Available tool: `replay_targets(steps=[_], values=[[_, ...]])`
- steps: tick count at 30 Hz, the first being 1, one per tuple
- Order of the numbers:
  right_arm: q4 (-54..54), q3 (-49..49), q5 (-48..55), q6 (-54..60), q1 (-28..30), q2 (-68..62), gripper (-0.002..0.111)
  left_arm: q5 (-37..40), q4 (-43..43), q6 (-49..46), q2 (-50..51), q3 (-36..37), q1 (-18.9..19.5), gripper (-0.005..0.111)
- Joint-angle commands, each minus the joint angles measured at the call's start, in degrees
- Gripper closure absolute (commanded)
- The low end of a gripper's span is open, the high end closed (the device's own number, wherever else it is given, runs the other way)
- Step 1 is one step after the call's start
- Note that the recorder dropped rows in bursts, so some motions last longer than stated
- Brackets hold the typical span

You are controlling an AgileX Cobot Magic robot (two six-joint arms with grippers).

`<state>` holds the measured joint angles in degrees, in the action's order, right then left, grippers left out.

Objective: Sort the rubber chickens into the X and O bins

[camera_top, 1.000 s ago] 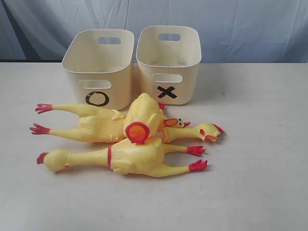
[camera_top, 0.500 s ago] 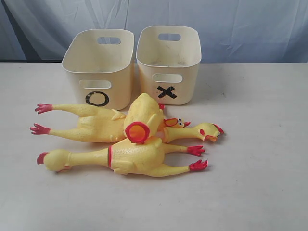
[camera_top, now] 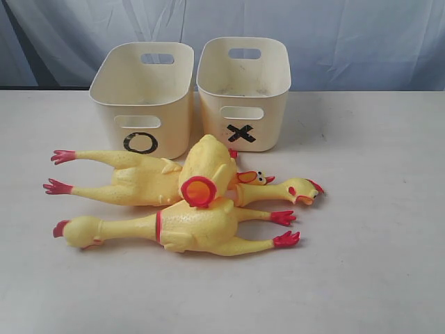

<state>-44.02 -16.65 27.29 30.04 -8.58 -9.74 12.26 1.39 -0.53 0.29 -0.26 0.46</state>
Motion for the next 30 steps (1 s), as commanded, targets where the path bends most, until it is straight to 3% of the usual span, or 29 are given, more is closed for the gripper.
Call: replay_targets(steps=[1, 14, 30], values=[[0.19, -0.33, -0.01, 0.39, -0.13, -0.23, 0.107, -0.67, 0.22, 0.02, -0.29, 0.26, 0.03, 0.107], [-0.07, -0.33, 1.02, 2.94, -0.13, -1.1, 0.107, -0.67, 0.22, 0.02, -0.29, 0.26, 0.03, 0.107], [-0.12, -1.11, 2.88, 2.94, -0.23, -14.83, 0.107, -0.67, 0.22, 0.02, -0.29, 0.26, 0.03, 0.107]])
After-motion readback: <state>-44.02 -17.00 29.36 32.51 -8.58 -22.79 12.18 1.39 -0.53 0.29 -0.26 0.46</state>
